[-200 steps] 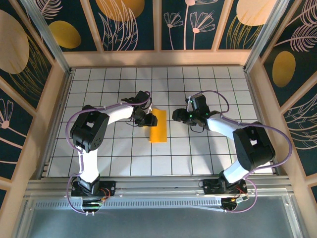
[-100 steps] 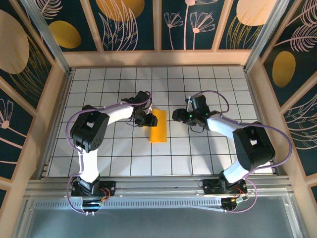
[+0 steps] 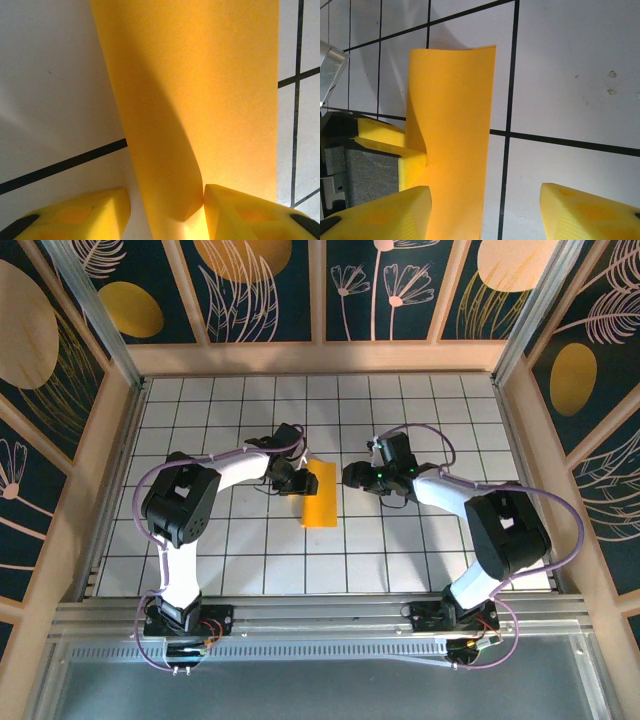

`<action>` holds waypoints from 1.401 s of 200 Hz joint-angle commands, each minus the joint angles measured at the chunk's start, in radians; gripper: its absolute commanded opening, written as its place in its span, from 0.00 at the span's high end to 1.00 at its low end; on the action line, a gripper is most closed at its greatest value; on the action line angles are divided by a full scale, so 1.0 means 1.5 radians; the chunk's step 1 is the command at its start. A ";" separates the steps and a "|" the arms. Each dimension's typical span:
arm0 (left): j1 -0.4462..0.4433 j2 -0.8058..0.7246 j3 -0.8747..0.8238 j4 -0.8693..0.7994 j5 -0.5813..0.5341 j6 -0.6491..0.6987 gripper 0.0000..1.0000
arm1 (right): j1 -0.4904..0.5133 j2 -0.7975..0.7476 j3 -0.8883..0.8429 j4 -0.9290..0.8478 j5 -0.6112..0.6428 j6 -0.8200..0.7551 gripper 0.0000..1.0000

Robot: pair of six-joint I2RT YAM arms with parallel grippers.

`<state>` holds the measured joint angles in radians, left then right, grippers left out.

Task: Fold a paper plane with a square sheet of paper (fold left side to right side)
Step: Hold the square sheet of paper at the center of the table.

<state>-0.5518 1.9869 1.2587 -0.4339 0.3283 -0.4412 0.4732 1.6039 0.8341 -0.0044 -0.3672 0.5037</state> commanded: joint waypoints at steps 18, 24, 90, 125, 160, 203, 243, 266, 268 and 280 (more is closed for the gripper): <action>-0.003 0.079 -0.034 -0.011 -0.065 -0.001 0.53 | 0.009 0.012 0.025 0.011 -0.006 0.004 0.41; -0.003 0.080 -0.034 -0.010 -0.065 -0.001 0.53 | 0.010 0.013 0.025 0.011 -0.006 0.005 0.41; -0.003 0.086 -0.038 -0.006 -0.063 -0.010 0.53 | 0.016 0.020 0.026 0.013 -0.008 0.007 0.41; -0.003 0.088 -0.043 -0.001 -0.062 -0.018 0.52 | 0.019 0.026 0.028 0.010 -0.009 0.006 0.41; -0.003 0.089 -0.046 0.001 -0.062 -0.021 0.52 | 0.019 0.025 0.030 0.010 -0.009 0.006 0.41; -0.003 0.088 -0.042 -0.004 -0.065 -0.017 0.52 | 0.021 0.032 0.036 0.009 -0.016 0.005 0.41; -0.003 0.088 -0.041 -0.009 -0.073 -0.012 0.52 | 0.030 0.044 0.046 0.016 -0.029 0.011 0.45; -0.003 0.088 -0.041 -0.010 -0.074 -0.012 0.52 | 0.036 0.060 0.052 0.038 -0.062 0.025 0.52; -0.003 0.088 -0.041 -0.010 -0.074 -0.012 0.52 | 0.037 0.063 0.053 0.041 -0.065 0.027 0.53; -0.003 0.088 -0.041 -0.010 -0.074 -0.012 0.52 | 0.042 0.074 0.060 0.049 -0.083 0.033 0.59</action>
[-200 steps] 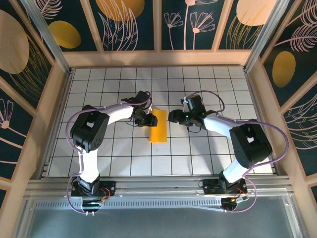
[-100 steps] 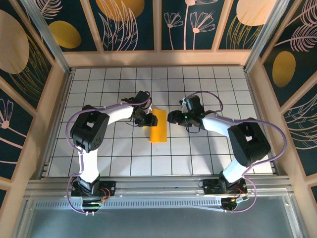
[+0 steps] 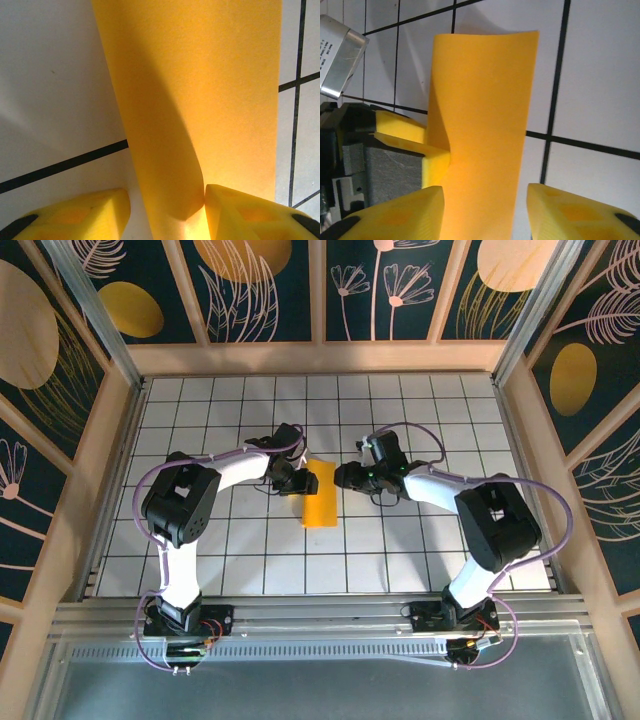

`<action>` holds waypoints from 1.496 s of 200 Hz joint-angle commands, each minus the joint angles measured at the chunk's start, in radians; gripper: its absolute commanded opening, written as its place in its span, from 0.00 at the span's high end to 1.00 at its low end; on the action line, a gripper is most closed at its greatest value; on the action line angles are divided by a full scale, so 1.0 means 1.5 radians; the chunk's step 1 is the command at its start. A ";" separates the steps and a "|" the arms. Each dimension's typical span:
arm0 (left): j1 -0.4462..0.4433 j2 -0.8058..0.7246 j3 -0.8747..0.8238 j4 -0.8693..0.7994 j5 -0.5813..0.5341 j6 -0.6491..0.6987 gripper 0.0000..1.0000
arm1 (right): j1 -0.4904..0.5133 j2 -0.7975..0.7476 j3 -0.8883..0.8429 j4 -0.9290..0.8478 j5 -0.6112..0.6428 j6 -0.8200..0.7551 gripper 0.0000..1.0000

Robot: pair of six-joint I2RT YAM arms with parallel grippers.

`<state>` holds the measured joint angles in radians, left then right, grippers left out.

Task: Fold a paper plane with a square sheet of paper (fold left side to right side)
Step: Hold the square sheet of paper at the center of the table, then first fold the square sheet of paper in half at the center of the table.

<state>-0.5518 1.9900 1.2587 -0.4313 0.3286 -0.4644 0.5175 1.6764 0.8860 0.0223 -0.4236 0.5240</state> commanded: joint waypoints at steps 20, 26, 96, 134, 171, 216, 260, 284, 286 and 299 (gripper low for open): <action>-0.003 0.085 -0.039 -0.012 -0.074 0.003 0.52 | 0.016 0.050 0.039 0.040 -0.059 0.026 0.71; -0.003 0.086 -0.039 -0.012 -0.074 0.003 0.52 | 0.016 0.055 0.041 0.044 -0.063 0.028 0.75; -0.003 0.088 -0.036 -0.013 -0.076 0.003 0.52 | 0.043 0.134 0.056 0.042 -0.079 0.039 0.97; -0.003 0.086 -0.035 -0.014 -0.080 0.003 0.52 | 0.044 0.152 0.045 0.020 -0.061 0.039 0.99; -0.002 0.058 -0.031 -0.008 -0.083 0.004 0.50 | 0.044 0.164 0.031 -0.003 -0.034 0.035 1.00; 0.026 -0.053 -0.031 0.003 -0.081 -0.007 0.41 | 0.044 0.176 0.029 -0.017 -0.022 0.031 1.00; 0.043 -0.175 -0.093 0.107 -0.003 -0.031 0.40 | 0.044 0.177 0.029 -0.018 -0.017 0.031 1.00; 0.043 -0.172 -0.123 0.174 0.114 -0.047 0.55 | 0.045 0.177 0.029 -0.018 -0.016 0.031 1.00; 0.043 -0.169 -0.125 0.179 0.124 -0.049 0.56 | 0.045 0.178 0.029 -0.019 -0.015 0.031 1.00; 0.043 -0.156 -0.142 0.212 0.167 -0.059 0.65 | 0.045 0.177 0.029 -0.020 -0.015 0.031 1.00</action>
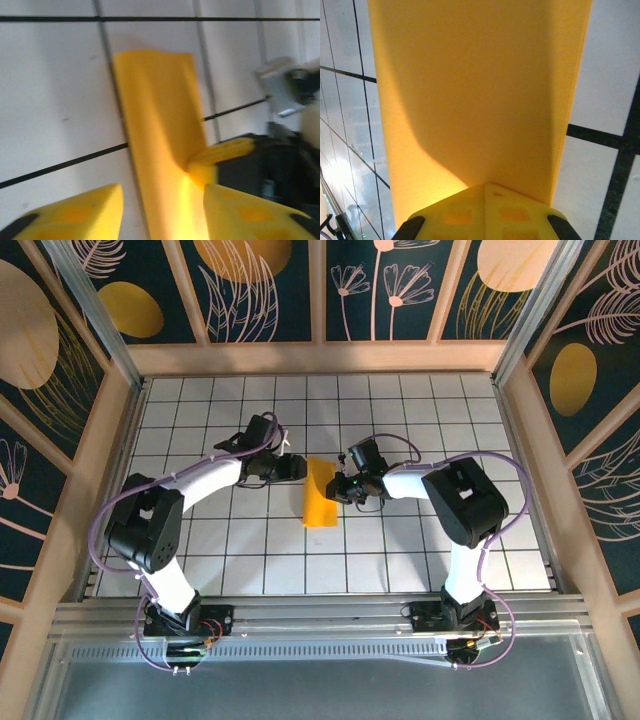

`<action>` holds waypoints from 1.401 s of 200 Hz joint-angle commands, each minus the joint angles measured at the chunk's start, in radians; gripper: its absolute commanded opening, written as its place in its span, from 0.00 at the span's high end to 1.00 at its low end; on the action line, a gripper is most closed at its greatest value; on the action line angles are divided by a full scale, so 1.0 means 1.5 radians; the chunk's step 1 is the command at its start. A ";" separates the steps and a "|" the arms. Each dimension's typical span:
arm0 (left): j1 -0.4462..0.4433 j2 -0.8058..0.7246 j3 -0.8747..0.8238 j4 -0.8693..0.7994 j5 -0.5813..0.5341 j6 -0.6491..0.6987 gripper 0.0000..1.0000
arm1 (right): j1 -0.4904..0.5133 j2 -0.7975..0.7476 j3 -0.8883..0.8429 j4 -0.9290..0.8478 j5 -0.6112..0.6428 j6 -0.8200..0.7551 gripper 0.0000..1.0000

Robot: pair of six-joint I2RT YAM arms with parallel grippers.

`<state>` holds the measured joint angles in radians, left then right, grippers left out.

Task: Fold a paper plane with a square sheet of paper (fold left side to right side)
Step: First fold the square sheet of paper in half at the center of the table.

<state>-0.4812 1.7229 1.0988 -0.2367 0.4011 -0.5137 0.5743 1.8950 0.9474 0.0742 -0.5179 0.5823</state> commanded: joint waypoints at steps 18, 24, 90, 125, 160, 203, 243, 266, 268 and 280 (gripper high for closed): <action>-0.004 0.042 -0.051 0.104 0.140 -0.031 0.74 | 0.007 0.032 -0.012 -0.055 0.049 -0.007 1.00; -0.004 0.048 -0.054 0.106 0.142 -0.031 0.77 | 0.007 0.032 -0.012 -0.055 0.049 -0.008 1.00; -0.004 0.112 -0.064 0.102 0.126 -0.010 0.88 | 0.009 0.035 -0.010 -0.068 0.059 -0.011 1.00; 0.000 0.136 -0.066 0.078 0.071 -0.007 0.89 | 0.009 0.036 -0.008 -0.077 0.065 -0.015 1.00; 0.011 0.138 -0.079 0.069 0.039 -0.006 0.89 | 0.009 0.039 -0.006 -0.087 0.071 -0.019 1.00; 0.038 0.107 -0.117 0.064 0.025 0.003 0.90 | 0.009 0.041 -0.004 -0.093 0.073 -0.023 1.00; 0.037 0.022 -0.139 0.103 0.026 0.017 0.95 | 0.009 0.039 -0.004 -0.093 0.073 -0.026 1.00; 0.025 -0.002 -0.139 0.126 0.067 0.019 0.95 | 0.009 0.039 -0.004 -0.091 0.071 -0.024 1.00; 0.023 -0.003 -0.139 0.127 0.071 0.019 0.94 | 0.010 0.040 -0.004 -0.091 0.072 -0.024 1.00; 0.011 0.005 -0.128 0.129 0.085 0.019 0.95 | 0.010 0.040 -0.003 -0.090 0.071 -0.023 1.00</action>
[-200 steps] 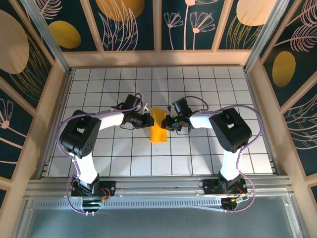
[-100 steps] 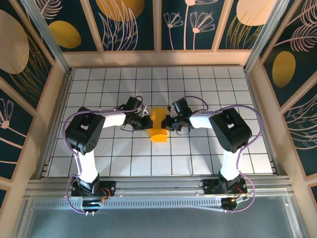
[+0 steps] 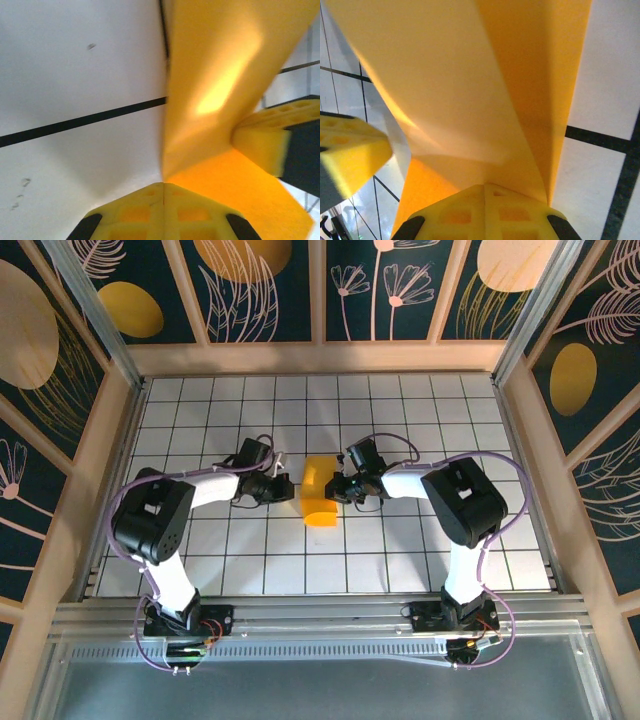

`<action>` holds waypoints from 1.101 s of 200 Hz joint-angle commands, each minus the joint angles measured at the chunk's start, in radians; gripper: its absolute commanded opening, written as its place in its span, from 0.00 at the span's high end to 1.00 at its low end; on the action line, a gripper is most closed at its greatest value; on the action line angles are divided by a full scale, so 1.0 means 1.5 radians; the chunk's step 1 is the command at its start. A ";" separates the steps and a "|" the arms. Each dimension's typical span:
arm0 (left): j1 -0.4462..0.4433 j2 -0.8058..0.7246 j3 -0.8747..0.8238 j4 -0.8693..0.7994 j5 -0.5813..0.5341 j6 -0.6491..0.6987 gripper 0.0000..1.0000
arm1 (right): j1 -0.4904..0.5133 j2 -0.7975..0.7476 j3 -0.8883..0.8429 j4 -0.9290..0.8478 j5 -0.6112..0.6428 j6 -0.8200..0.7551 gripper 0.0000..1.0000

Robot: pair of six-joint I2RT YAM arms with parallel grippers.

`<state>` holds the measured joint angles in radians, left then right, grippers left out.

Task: Fold a paper plane with a square sheet of paper (fold left side to right side)
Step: First fold the square sheet of paper in half at the center of the table, then hold the square sheet of paper at the center of the table.

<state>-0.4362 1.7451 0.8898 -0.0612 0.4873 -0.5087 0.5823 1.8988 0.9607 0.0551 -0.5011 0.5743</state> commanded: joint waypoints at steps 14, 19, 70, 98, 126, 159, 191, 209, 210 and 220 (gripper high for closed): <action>-0.034 0.014 0.028 0.012 0.034 0.016 0.95 | 0.005 0.036 -0.012 -0.078 0.061 -0.018 1.00; -0.039 0.021 0.034 0.012 0.036 0.015 0.95 | 0.005 0.036 -0.013 -0.078 0.062 -0.017 1.00; -0.055 0.086 0.078 0.008 0.015 0.010 0.94 | 0.006 0.034 -0.011 -0.084 0.062 -0.019 1.00; -0.055 0.097 0.074 0.005 0.005 0.012 0.94 | 0.006 0.033 -0.011 -0.082 0.060 -0.021 1.00; -0.055 0.100 0.063 -0.005 -0.006 0.018 0.94 | 0.007 0.030 -0.009 -0.078 0.053 -0.024 1.00; -0.056 0.104 0.043 -0.012 -0.015 0.022 0.94 | 0.008 0.025 -0.003 -0.066 0.036 -0.024 1.00; -0.056 0.111 0.040 -0.023 -0.027 0.025 0.94 | 0.009 0.006 0.006 -0.050 0.023 -0.019 1.00; -0.057 0.113 0.041 -0.029 -0.035 0.027 0.94 | 0.010 -0.006 0.013 -0.040 0.012 -0.017 1.00; -0.057 0.114 0.042 -0.030 -0.036 0.027 0.94 | 0.010 -0.006 0.013 -0.039 0.011 -0.017 1.00; -0.057 0.114 0.042 -0.034 -0.039 0.028 0.94 | 0.011 -0.016 0.017 -0.035 0.006 -0.016 1.00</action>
<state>-0.5190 1.8797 0.9714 -0.0517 0.4782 -0.4961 0.5846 1.8977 0.9691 0.0471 -0.5026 0.5564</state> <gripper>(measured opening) 0.061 0.050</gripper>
